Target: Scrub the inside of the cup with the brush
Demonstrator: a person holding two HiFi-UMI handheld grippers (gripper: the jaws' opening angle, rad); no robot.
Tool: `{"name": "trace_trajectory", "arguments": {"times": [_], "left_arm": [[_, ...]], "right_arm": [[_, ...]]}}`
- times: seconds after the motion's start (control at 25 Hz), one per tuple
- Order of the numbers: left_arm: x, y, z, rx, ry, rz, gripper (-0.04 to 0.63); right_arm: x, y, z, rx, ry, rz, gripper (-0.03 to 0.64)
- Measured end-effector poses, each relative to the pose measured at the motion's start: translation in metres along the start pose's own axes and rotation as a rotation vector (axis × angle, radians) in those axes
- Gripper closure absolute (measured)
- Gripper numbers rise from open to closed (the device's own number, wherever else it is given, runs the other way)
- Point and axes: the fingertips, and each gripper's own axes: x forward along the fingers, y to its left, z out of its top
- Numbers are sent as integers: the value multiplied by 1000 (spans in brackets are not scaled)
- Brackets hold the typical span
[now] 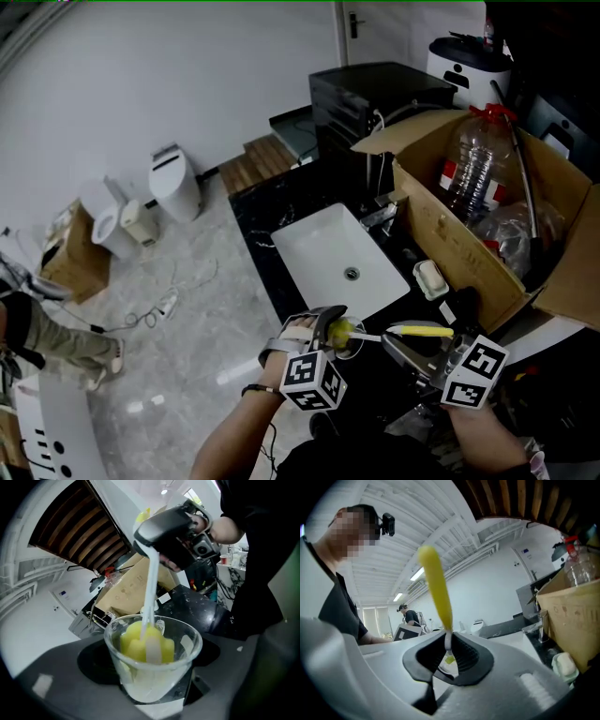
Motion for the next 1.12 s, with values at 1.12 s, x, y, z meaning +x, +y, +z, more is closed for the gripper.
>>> {"name": "trace_trajectory", "arguments": {"times": [1.12], "left_arm": [[-5,21,-6,-184,-21,41,158]], "right_arm": [[-36,-2,48,-136,-129,-11,576]]}}
